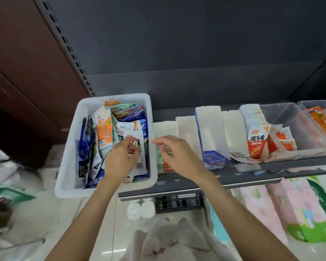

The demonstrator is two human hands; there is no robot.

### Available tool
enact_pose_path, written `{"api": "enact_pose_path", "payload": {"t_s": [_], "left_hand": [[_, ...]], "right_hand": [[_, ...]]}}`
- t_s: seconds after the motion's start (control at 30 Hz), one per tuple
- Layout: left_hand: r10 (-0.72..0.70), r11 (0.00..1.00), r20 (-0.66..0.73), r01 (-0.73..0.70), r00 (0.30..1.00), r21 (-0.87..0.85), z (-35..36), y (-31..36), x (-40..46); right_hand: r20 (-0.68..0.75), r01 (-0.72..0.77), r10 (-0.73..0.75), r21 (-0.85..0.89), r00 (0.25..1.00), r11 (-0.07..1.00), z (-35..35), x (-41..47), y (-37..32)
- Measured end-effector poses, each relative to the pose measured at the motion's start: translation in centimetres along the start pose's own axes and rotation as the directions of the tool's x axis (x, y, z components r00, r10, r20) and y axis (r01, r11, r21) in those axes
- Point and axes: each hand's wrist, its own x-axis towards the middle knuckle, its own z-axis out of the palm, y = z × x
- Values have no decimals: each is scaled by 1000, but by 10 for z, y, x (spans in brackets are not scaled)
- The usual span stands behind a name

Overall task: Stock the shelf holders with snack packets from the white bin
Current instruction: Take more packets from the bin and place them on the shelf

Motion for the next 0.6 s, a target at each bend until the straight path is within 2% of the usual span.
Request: {"api": "enact_pose_path", "payload": {"t_s": [0.07, 0.13, 0.23, 0.33, 0.4, 0.43, 0.5, 0.6], "left_hand": [[-150, 984, 78, 140, 986, 113, 3, -22, 4], [-233, 961, 124, 209, 965, 179, 9, -25, 8], [-231, 943, 142, 186, 963, 276, 20, -23, 11], [-193, 941, 143, 142, 971, 308, 29, -30, 9], [-175, 971, 137, 148, 975, 187, 30, -37, 7], [-188, 982, 134, 182, 973, 51, 28, -41, 7], [-226, 936, 155, 258, 962, -240, 21, -46, 9], [-158, 849, 212, 242, 964, -469, 9, -47, 8]], "right_hand": [[126, -57, 59, -20, 990, 998, 32, 24, -14], [254, -126, 163, -156, 953, 980, 59, 46, -22], [351, -199, 331, -362, 876, 911, 84, 66, -28], [358, -238, 409, -435, 840, 869, 97, 77, -30], [337, -286, 428, -396, 839, 872, 104, 82, -27], [315, -331, 438, -341, 842, 880, 107, 83, -24], [256, -392, 434, -198, 864, 898, 109, 83, -19], [174, -436, 421, 61, 890, 898, 100, 76, -20]]}}
